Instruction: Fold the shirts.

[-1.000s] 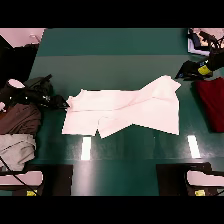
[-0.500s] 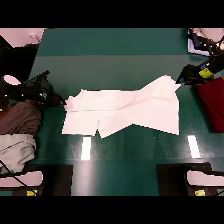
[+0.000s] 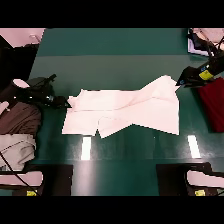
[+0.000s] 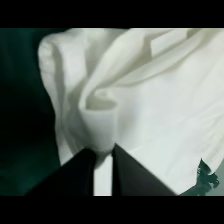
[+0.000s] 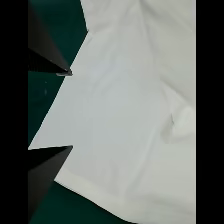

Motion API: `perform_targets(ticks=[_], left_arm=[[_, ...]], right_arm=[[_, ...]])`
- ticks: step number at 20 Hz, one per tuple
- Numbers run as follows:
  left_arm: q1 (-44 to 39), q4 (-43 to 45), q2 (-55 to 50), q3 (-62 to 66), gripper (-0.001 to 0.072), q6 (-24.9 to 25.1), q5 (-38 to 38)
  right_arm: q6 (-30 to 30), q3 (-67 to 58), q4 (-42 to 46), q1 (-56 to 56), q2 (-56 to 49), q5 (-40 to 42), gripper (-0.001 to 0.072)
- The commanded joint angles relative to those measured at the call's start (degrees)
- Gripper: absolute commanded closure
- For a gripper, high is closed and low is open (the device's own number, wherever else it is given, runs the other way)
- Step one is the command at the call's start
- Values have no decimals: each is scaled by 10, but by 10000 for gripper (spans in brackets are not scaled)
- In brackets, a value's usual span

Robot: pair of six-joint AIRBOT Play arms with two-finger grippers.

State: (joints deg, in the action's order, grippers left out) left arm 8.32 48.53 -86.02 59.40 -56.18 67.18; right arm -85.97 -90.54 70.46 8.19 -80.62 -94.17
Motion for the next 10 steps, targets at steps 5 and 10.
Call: perform_targets(ticks=[5, 10], left_arm=[[-29, -1, 12, 68, 686, -10, 44], [-29, -2, 66, 134, 686, -11, 51]], right_arm=[[9, 284, -3, 87, 141, 81, 209], [35, 485, -6, 205, 205, 127, 210]])
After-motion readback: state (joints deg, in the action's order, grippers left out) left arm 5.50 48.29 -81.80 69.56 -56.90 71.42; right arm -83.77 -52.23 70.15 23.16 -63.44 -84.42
